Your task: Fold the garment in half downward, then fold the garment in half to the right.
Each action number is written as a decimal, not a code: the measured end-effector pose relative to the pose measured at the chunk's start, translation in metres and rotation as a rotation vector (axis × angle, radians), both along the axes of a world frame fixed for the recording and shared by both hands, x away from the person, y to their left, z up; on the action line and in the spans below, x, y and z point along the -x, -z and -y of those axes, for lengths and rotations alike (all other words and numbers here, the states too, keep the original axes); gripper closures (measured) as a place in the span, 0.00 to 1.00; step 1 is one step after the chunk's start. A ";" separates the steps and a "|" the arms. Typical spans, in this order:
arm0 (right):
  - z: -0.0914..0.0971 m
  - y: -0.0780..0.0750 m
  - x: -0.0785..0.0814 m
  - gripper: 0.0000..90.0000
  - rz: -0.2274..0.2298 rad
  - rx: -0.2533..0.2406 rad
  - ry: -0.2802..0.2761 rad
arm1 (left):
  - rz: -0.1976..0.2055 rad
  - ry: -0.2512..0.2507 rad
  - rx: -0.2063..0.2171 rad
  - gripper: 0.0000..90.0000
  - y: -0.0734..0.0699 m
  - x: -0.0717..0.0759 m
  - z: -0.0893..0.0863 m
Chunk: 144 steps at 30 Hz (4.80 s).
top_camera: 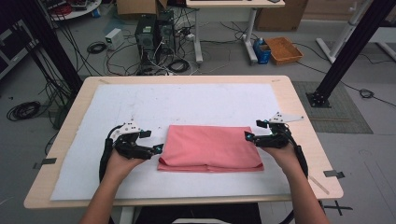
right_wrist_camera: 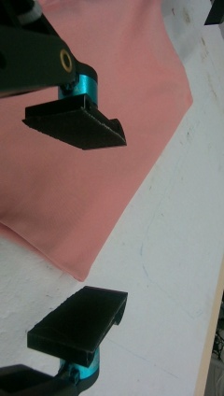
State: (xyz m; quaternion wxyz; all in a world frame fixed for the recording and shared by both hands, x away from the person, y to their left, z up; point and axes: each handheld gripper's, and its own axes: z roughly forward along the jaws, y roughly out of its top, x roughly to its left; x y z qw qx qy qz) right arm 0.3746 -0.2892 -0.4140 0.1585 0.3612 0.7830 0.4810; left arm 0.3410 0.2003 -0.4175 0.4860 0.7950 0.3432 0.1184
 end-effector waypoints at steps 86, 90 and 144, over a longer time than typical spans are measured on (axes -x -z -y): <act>-0.283 0.019 -0.082 0.58 -0.230 0.304 -0.381 | -0.107 0.116 0.079 0.90 0.032 0.041 0.022; -0.286 0.019 -0.079 0.84 -0.218 0.333 -0.418 | -0.112 0.112 0.074 0.90 0.033 0.040 0.021; -0.140 -0.050 -0.049 0.95 -0.032 0.095 -0.255 | -0.059 0.432 0.200 0.91 -0.015 -0.003 0.151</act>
